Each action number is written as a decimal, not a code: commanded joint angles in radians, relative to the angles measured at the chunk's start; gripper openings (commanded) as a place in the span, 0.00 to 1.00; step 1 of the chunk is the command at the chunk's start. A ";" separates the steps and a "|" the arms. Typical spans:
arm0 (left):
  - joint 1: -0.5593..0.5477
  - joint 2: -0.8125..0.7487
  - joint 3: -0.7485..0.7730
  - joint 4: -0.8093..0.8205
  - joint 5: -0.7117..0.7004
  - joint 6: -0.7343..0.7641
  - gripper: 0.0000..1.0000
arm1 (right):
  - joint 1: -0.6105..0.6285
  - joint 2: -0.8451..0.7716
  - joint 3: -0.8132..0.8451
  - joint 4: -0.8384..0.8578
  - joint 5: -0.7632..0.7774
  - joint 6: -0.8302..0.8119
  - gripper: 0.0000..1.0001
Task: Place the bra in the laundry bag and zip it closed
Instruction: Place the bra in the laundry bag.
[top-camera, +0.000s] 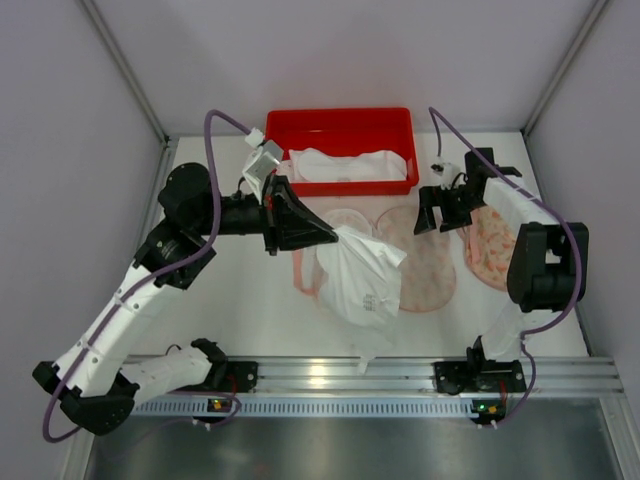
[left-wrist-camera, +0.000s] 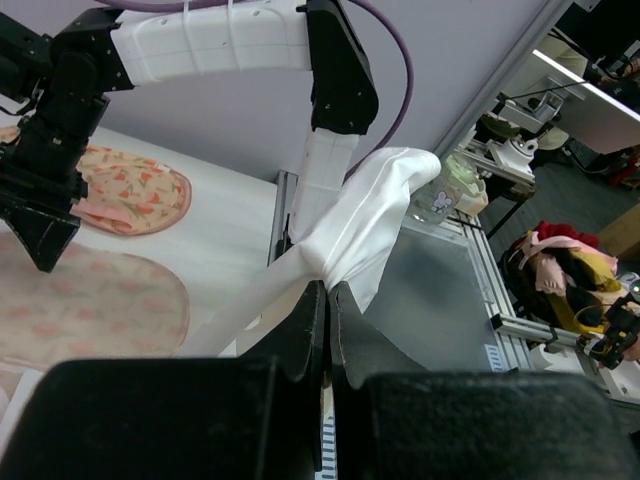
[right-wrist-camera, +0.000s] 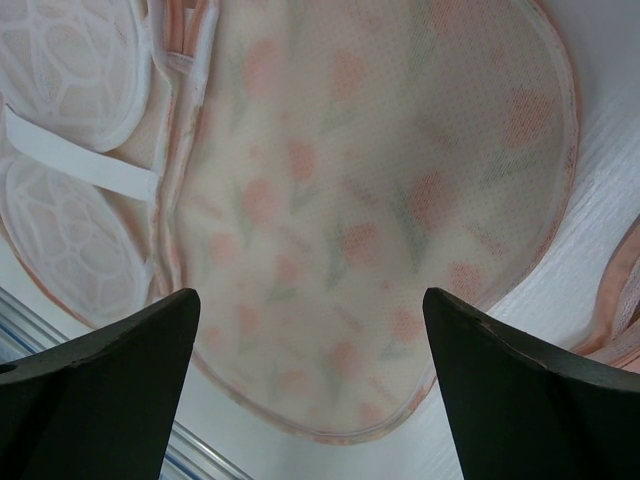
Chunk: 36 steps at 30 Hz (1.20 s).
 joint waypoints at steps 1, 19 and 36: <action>-0.002 -0.037 0.042 0.047 0.005 -0.034 0.00 | 0.008 -0.040 0.037 0.029 0.001 0.016 0.95; -0.001 0.049 -0.199 0.062 -0.265 0.279 0.00 | 0.042 -0.041 0.008 0.017 -0.081 0.008 0.95; 0.013 0.220 -0.360 0.346 -0.581 0.540 0.00 | 0.076 -0.030 -0.102 0.069 -0.117 -0.010 0.91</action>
